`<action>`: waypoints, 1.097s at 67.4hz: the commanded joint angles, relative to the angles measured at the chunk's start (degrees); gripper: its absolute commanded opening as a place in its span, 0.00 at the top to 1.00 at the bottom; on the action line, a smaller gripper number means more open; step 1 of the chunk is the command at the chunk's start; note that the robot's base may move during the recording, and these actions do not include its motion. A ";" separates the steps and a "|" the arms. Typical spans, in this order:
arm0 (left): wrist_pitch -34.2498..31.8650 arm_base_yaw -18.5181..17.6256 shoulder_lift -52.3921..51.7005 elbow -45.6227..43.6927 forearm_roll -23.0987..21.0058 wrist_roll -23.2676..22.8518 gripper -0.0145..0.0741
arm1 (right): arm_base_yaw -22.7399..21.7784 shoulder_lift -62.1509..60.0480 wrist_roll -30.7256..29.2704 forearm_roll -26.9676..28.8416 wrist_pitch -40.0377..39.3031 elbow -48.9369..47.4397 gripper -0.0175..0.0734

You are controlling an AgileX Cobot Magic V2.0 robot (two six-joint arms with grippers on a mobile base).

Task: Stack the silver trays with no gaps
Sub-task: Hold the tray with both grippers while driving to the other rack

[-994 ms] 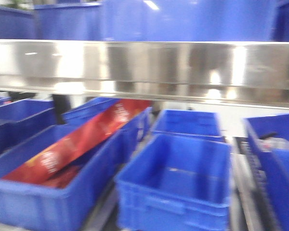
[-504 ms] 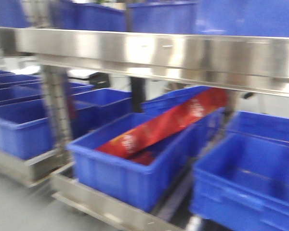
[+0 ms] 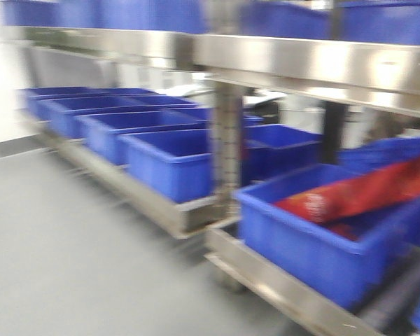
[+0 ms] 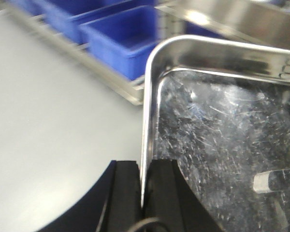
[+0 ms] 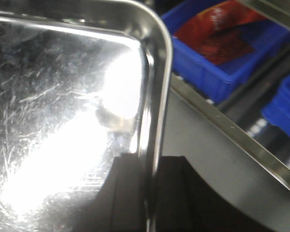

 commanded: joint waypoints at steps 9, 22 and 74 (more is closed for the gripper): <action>-2.23 -0.22 -0.33 -0.16 2.11 -0.29 0.85 | 0.41 -0.45 -0.41 -0.49 -2.49 -0.20 0.81; -2.23 -0.22 -0.33 -0.16 2.11 -0.29 0.85 | 0.41 -0.45 -0.41 -0.49 -2.49 -0.20 0.81; -2.23 -0.22 -0.33 -0.16 2.11 -0.29 0.85 | 0.41 -0.45 -0.41 -0.49 -2.49 -0.20 0.81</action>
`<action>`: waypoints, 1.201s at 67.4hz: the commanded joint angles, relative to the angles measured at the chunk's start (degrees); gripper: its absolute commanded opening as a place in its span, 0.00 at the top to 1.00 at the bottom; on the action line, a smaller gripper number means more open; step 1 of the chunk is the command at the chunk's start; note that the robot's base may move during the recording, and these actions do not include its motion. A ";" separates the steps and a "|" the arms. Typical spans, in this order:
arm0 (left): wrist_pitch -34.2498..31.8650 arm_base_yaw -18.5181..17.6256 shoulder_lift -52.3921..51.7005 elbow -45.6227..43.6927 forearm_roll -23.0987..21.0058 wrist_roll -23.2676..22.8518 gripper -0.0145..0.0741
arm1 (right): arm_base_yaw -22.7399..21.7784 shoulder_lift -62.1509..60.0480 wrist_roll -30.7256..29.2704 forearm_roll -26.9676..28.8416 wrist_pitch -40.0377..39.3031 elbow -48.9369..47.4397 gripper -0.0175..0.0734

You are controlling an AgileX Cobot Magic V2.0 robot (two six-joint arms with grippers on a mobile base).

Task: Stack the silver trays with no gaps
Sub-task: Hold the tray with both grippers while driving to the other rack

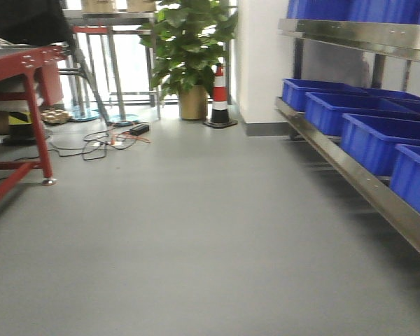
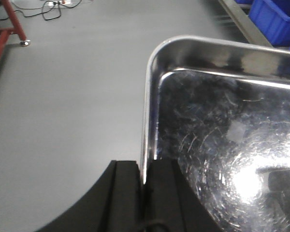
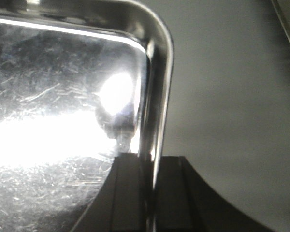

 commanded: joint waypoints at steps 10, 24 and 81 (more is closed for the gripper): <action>-2.23 -0.22 -0.33 -0.16 2.00 -0.29 0.85 | 0.36 -0.45 -0.41 -0.49 -2.46 -0.20 0.81; -2.23 -0.22 -0.33 -0.16 2.00 -0.29 0.85 | 0.36 -0.45 -0.41 -0.49 -2.46 -0.20 0.81; -2.23 -0.22 -0.33 -0.16 1.99 -0.29 0.85 | 0.36 -0.45 -0.41 -0.49 -2.46 -0.20 0.81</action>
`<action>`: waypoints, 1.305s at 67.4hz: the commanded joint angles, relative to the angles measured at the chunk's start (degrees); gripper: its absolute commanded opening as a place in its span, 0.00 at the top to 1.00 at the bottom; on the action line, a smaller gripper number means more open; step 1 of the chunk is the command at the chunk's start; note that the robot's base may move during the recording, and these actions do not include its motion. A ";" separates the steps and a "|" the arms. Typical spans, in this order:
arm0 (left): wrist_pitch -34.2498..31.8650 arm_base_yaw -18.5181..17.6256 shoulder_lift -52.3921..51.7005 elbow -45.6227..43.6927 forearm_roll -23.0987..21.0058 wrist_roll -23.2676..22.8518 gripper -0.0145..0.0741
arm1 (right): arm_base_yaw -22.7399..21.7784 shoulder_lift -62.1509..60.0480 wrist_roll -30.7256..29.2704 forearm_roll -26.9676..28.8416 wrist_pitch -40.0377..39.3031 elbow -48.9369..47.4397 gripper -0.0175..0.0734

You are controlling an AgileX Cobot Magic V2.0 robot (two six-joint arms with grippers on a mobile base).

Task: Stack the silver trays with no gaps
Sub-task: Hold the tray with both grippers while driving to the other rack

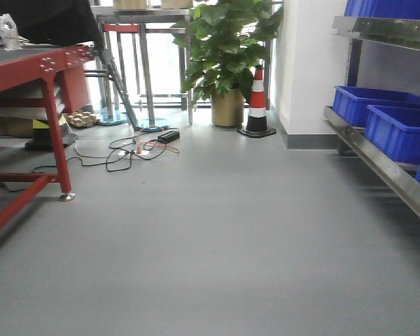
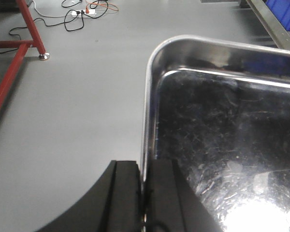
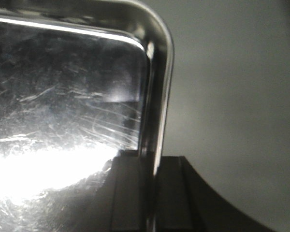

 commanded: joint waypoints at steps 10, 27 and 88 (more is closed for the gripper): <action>-2.23 -0.22 -0.33 -0.16 1.88 -0.29 0.85 | 0.36 -0.45 -0.41 -0.60 -2.46 -0.20 0.81; -2.23 -0.22 -0.33 -0.16 1.88 -0.29 0.85 | 0.36 -0.45 -0.41 -0.60 -2.46 -0.20 0.81; -2.23 -0.22 -0.33 -0.16 1.88 -0.29 0.85 | 0.36 -0.45 -0.41 -0.60 -4.94 -0.20 0.81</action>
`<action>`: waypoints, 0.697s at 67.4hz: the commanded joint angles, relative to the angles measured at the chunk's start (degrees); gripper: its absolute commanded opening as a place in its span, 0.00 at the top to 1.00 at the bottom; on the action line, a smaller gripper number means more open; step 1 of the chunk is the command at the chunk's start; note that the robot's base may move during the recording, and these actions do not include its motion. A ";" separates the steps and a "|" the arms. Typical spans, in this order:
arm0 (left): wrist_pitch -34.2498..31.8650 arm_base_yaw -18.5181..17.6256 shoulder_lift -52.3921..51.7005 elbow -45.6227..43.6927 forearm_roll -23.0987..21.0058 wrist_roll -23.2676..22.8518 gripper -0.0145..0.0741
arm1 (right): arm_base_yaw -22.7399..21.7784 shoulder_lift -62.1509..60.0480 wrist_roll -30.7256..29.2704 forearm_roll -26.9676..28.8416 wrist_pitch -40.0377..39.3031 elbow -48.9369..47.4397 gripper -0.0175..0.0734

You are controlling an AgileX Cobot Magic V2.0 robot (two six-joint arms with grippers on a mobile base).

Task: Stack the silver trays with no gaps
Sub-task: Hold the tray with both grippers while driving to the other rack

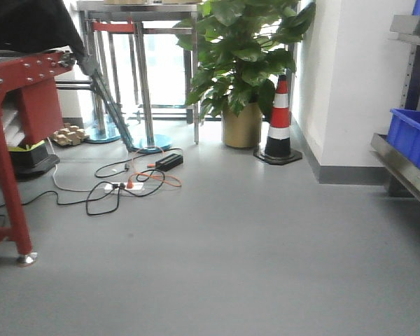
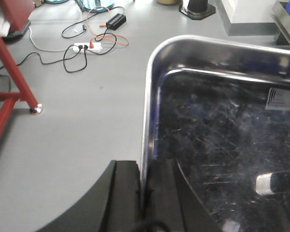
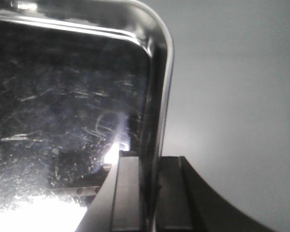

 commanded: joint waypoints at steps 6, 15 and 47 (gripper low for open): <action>-2.60 -0.22 -0.33 -0.16 1.66 -0.29 0.85 | 0.36 -0.45 -0.41 -0.60 -4.15 -0.20 0.81; -2.60 -0.22 -0.33 -0.16 1.66 -0.29 0.85 | 0.36 -0.45 -0.41 -0.60 -4.47 -0.20 0.81; -2.60 -0.22 -0.33 -0.16 1.78 -0.29 0.85 | 0.36 -0.45 -0.41 -0.60 -4.59 -0.20 0.81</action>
